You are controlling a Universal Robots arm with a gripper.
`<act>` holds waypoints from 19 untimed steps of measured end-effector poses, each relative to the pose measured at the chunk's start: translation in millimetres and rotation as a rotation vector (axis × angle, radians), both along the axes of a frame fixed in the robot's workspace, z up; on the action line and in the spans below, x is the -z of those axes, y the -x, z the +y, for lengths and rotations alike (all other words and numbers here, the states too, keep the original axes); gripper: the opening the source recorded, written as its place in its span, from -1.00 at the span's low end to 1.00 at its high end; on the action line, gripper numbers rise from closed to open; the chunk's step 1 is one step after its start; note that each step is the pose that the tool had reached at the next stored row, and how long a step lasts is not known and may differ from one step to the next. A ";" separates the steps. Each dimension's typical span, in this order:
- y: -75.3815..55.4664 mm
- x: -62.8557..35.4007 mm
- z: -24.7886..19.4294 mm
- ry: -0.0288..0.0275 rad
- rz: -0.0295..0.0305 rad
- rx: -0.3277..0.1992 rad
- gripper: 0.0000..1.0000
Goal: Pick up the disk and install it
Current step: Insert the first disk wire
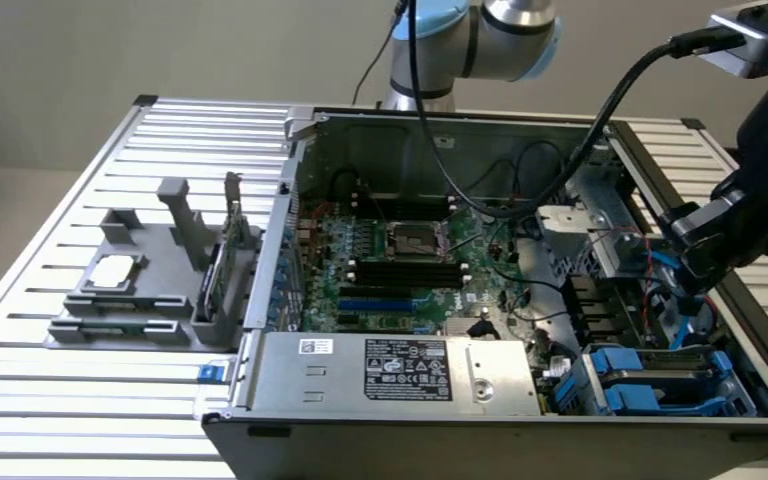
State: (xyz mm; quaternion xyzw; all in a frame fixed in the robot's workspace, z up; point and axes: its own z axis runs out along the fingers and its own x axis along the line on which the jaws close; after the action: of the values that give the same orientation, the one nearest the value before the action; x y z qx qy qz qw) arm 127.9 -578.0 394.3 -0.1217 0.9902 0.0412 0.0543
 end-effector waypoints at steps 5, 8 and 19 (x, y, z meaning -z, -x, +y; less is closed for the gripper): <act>0.0 0.2 0.0 0.0000 0.0000 0.090 -0.79; 0.0 0.5 0.0 -0.0002 0.0000 0.145 -0.79; 0.0 1.2 0.0 -0.0001 0.0000 0.345 -0.79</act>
State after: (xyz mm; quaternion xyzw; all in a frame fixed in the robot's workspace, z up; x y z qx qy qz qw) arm 127.9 -577.9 393.1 0.0500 0.9964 0.0313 0.0605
